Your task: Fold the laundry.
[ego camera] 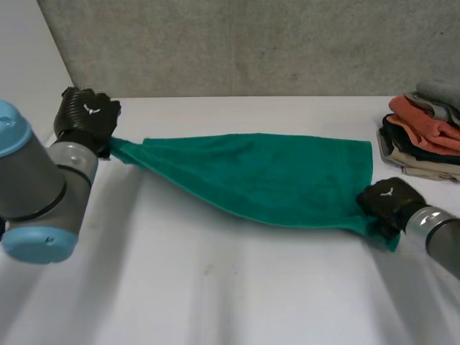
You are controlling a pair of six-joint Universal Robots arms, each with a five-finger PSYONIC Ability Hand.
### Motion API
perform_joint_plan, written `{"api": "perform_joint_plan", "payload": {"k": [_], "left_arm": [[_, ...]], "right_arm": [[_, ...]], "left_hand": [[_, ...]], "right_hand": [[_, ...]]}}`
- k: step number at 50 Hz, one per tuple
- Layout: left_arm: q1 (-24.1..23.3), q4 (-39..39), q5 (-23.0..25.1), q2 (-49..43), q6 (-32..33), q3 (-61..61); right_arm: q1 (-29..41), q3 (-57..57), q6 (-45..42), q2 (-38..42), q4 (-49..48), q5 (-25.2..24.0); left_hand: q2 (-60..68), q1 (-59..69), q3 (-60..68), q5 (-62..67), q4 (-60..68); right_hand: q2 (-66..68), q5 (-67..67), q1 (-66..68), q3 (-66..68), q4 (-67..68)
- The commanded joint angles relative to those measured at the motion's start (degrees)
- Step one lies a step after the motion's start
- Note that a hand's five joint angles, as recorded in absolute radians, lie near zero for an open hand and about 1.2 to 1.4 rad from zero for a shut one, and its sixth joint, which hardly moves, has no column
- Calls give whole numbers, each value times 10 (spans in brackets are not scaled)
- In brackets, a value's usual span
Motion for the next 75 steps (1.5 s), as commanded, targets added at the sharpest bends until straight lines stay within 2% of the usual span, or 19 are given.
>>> {"api": "perform_joint_plan", "payload": {"k": [1,7,10,15,19,23,29,33,39,48,50,51,52,53,56,60,67,72,75], "left_arm": [[10,-124,6,106,15,-96],[32,-293,22,197,116,-216],[36,-313,43,225,170,-261],[47,-284,66,214,182,-258],[48,-223,66,126,180,-205],[34,-177,46,35,174,-126],[25,-129,-29,-103,130,-10],[-8,-122,-71,-166,111,55],[-22,-82,-75,-213,105,109],[-31,-24,-79,-270,114,176],[-36,-23,-78,-276,117,179],[-43,-22,-77,-278,123,178],[-48,-19,-77,-278,128,178],[-53,-17,-75,-277,134,178],[-68,-16,-74,-271,158,185],[-77,-16,-74,-240,164,185],[-79,-16,-74,-167,152,130],[-80,-16,-72,-138,120,79],[-82,-17,-71,-134,95,58]], "right_arm": [[-25,-55,-1,-56,235,-4],[-63,-54,-117,-92,426,-1],[-69,-55,-162,-90,438,0],[-60,-73,-133,-51,378,2],[-49,-115,-93,9,320,10],[-25,-161,-57,52,275,24],[-12,-213,-27,93,188,28],[2,-251,-24,131,131,29],[21,-310,-24,189,84,39],[37,-383,-26,250,41,93],[41,-384,-23,247,35,99],[47,-384,-20,242,29,111],[50,-384,-16,237,25,119],[54,-383,-9,229,21,127],[62,-364,31,180,6,146],[63,-323,61,105,10,139],[59,-219,69,-13,59,85],[35,-173,75,-27,118,63],[1,-127,72,-30,126,56]], "left_hand": [[114,150,116,124,112],[114,150,116,124,112],[114,150,116,124,112],[114,150,116,124,112],[114,150,116,124,112],[114,150,116,124,112],[114,150,116,124,112],[114,150,116,124,112],[114,150,116,124,112],[114,150,116,124,112],[49,85,51,60,48],[-343,-307,-341,-332,-344],[-517,-481,-515,-506,-518],[-586,-550,-584,-576,-588],[-586,-550,-584,-576,-588],[-586,-550,-584,-576,-588],[-586,-550,-584,-576,-588],[-586,-550,-584,-576,-588],[-586,-550,-584,-576,-588]], "right_hand": [[126,131,173,117,113],[126,131,173,117,113],[126,131,173,117,113],[126,131,173,117,113],[126,131,173,117,113],[126,131,173,117,113],[126,131,173,117,113],[126,131,173,117,113],[126,131,173,117,113],[126,131,173,117,113],[-238,-233,-191,-247,-251],[-574,-569,-527,-583,-587],[-574,-569,-527,-583,-587],[-574,-569,-527,-583,-587],[-574,-569,-527,-583,-587],[-574,-569,-527,-583,-587],[-574,-569,-527,-583,-587],[-568,-564,-522,-577,-581],[-444,-439,-397,-453,-457]]}}
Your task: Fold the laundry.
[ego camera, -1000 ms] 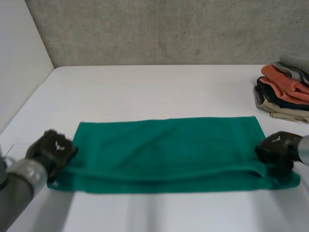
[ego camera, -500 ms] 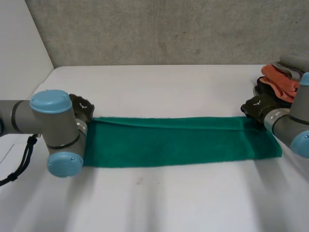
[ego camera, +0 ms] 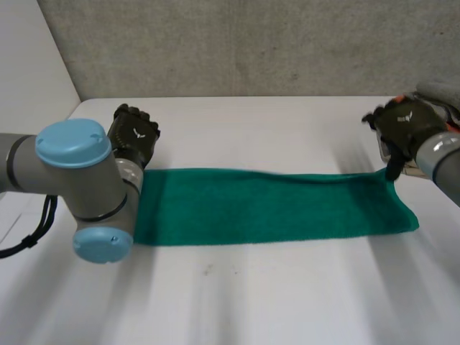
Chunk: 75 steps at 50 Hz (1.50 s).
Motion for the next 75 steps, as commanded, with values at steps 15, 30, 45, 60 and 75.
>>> {"api": "perform_joint_plan", "payload": {"k": [15,30,45,60,75], "left_arm": [[-12,0,6,34,-80,-119],[-12,1,6,71,-81,-139],[27,1,8,163,-85,-190],[23,-5,24,197,-133,-214],[-21,0,24,181,-132,-188]], "right_arm": [[-113,201,-23,47,-90,-87],[-185,159,-76,65,-112,44],[-44,110,-174,-10,-188,73],[339,51,-181,153,-252,-115],[240,117,23,28,-159,-55]], "left_hand": [[-14,-8,-17,-25,-14],[-14,-8,-17,-25,-14],[-16,-9,-18,-27,-16],[-14,-8,-17,-25,-14],[-14,-8,-17,-25,-14]], "right_hand": [[133,128,121,131,131],[681,675,669,679,679],[681,675,669,679,679],[681,675,669,679,679],[-19,-25,-31,-21,-21]]}}
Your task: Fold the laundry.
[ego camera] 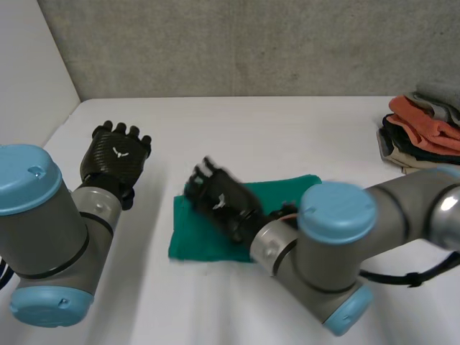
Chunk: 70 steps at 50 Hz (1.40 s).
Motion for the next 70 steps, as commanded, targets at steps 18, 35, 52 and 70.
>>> {"api": "perform_joint_plan", "payload": {"k": [18,35,52,70], "left_arm": [[-47,2,0,-34,0,25],[-21,-5,-4,2,-4,6],[-94,2,-2,-24,-66,90],[-206,-76,-10,-297,-173,369]], "right_arm": [[-228,94,68,-48,107,149],[50,24,-128,12,47,54],[-155,87,311,-195,37,-33],[-223,-95,385,-26,288,-38]], "left_hand": [[-14,-8,-17,-25,-14],[-16,-9,-18,-27,-16],[-4,2,-7,-15,-4],[-2,4,-5,-14,-2]], "right_hand": [[680,675,670,677,675],[619,614,609,616,614],[-20,-25,-30,-23,-25],[-20,-25,-30,-23,-25]]}}
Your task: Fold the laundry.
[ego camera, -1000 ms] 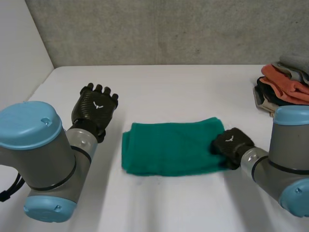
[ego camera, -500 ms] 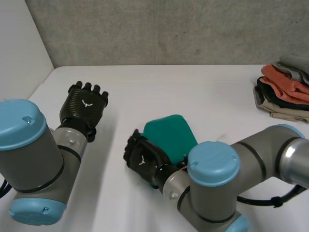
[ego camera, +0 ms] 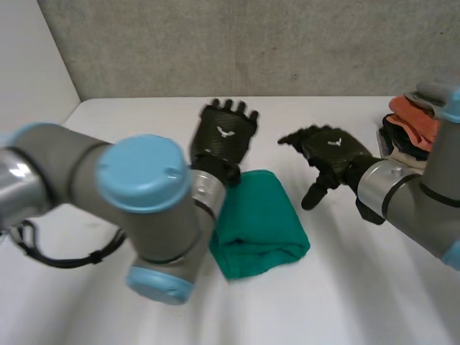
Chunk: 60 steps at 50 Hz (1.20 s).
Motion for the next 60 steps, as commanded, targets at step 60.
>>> {"api": "perform_joint_plan", "payload": {"k": [60], "left_arm": [[48,-157,65,127,-71,-80]], "right_arm": [[87,258,-154,34,-282,-18]], "left_hand": [[3,9,0,-8,3]], "right_hand": [[-16,-22,-26,-17,-17]]}}
